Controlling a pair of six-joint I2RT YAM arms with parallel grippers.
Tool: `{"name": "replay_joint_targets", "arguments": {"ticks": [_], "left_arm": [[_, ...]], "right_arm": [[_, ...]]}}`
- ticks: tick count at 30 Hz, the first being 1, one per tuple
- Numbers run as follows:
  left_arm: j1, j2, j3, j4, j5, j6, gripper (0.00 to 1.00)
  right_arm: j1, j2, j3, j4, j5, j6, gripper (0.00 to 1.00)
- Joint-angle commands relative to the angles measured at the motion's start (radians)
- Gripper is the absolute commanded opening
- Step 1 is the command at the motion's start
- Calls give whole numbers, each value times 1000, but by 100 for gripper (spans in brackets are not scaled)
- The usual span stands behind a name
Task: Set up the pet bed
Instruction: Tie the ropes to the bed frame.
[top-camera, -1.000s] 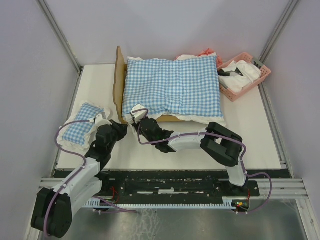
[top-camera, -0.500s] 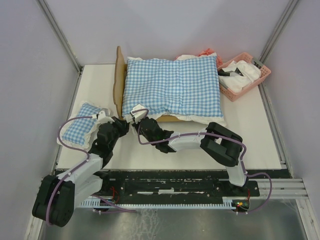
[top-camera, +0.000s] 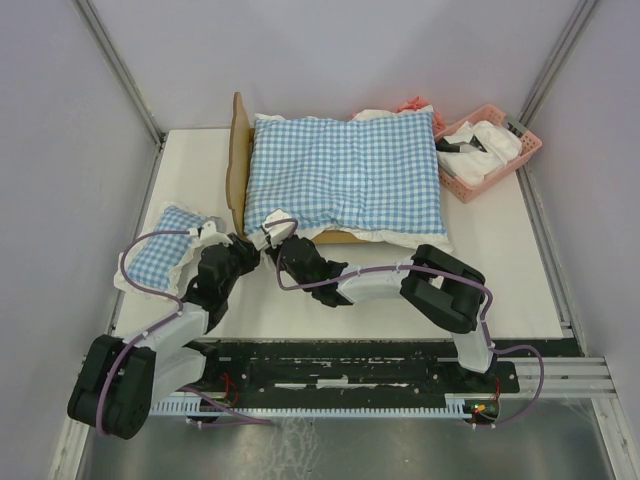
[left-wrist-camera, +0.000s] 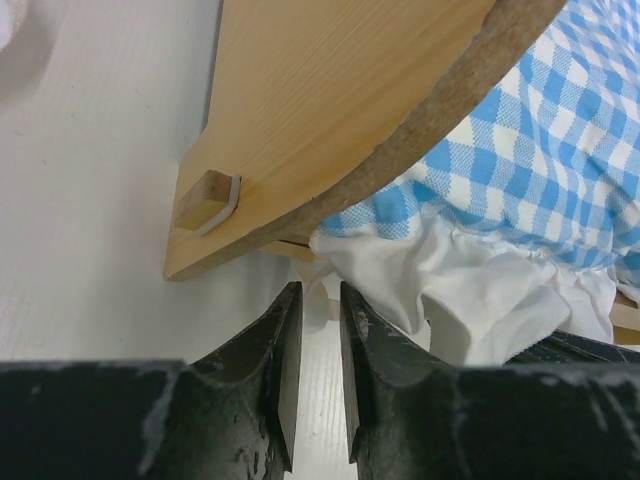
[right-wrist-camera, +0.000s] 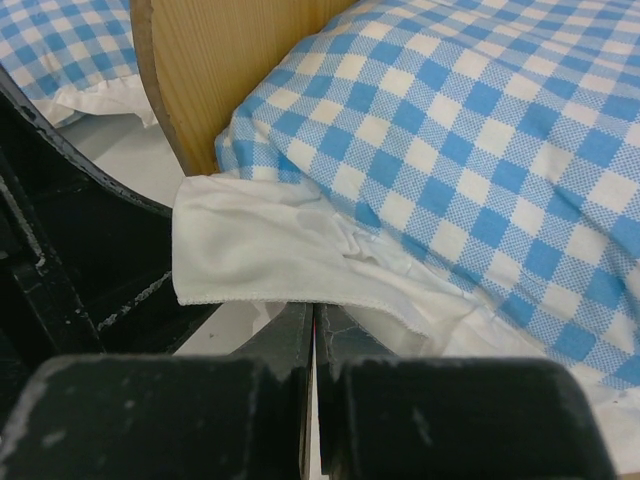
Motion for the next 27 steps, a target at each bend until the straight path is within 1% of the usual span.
{"name": "replay_joint_targets", "arguments": {"ticks": [1, 7, 11, 14, 15, 16, 22, 25, 27], "left_arm": [[3, 17, 2, 83, -28, 43, 29], [4, 38, -3, 128, -19, 42, 27], [3, 41, -3, 133, -6, 46, 18], [2, 39, -2, 130, 6, 47, 9], [3, 38, -1, 128, 6, 47, 4], [4, 39, -1, 126, 7, 46, 3], [3, 26, -8, 99, 3, 43, 3], [2, 10, -2, 42, -29, 25, 3], [3, 3, -8, 35, -41, 37, 3]], "right_arm": [[5, -36, -5, 33, 20, 8, 2], [5, -33, -5, 34, 17, 7, 2], [5, -30, -3, 34, 16, 9, 2], [6, -27, -2, 35, 16, 9, 2], [6, -25, -3, 35, 16, 8, 2], [5, -25, -2, 35, 16, 9, 2], [5, -23, -2, 35, 18, 8, 2], [6, -12, 3, 35, 16, 4, 2], [5, -12, 3, 37, 17, 7, 2]]}}
